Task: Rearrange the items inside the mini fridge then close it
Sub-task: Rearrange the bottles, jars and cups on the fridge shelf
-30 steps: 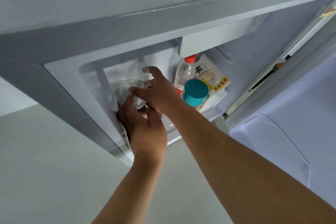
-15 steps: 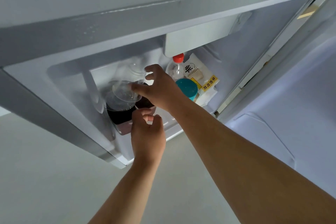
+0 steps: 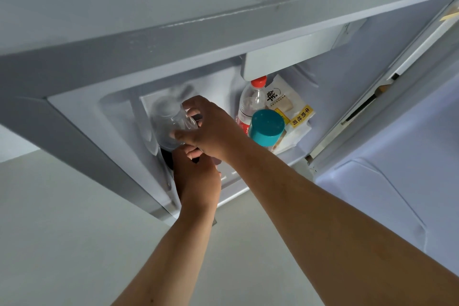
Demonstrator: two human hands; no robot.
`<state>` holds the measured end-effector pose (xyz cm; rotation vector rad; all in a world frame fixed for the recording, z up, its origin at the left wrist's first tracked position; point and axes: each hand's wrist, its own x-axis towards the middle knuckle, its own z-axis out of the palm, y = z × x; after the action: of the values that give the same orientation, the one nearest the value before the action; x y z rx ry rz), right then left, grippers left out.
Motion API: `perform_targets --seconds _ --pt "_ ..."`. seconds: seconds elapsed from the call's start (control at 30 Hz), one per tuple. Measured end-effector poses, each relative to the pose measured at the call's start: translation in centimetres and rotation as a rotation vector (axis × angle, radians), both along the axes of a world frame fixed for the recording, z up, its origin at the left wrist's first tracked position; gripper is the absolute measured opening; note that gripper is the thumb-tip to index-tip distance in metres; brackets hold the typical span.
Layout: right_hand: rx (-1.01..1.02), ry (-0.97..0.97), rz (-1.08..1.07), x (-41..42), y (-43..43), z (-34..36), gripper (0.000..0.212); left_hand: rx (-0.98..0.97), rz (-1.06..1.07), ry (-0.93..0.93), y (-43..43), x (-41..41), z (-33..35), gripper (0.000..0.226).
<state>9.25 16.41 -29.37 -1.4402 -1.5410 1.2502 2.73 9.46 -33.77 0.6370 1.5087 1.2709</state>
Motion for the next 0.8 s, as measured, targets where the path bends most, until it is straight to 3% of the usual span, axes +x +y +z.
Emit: perform_targets --seconds 0.17,0.3,0.33,0.43,0.5,0.63,0.8 --pt "0.0 -0.061 -0.011 0.0 -0.1 -0.9 0.059 -0.018 0.006 0.006 0.4 -0.4 0.5 0.013" --pt "0.007 -0.08 -0.025 0.5 -0.6 -0.2 0.06 -0.032 0.021 -0.076 0.2 0.1 1.5 0.049" --pt "0.073 -0.153 -0.042 0.7 -1.0 0.1 0.057 -0.03 0.016 -0.078 0.1 0.2 1.4 0.049" --pt "0.522 -0.424 -0.212 2.8 -3.1 0.8 0.03 0.004 -0.042 0.001 -0.3 0.7 0.6 0.012" --pt "0.701 -0.513 -0.389 5.1 -4.3 0.9 0.022 0.013 -0.135 0.123 -0.6 1.3 0.1 0.011" --pt "0.438 -0.591 -0.605 9.9 -4.9 0.8 0.045 -0.026 -0.306 0.182 -0.7 3.3 -0.1 0.017" --pt "0.135 -0.668 -0.457 12.4 -4.4 -0.4 0.084 -0.068 -0.458 0.201 -0.5 5.4 -0.4 0.028"
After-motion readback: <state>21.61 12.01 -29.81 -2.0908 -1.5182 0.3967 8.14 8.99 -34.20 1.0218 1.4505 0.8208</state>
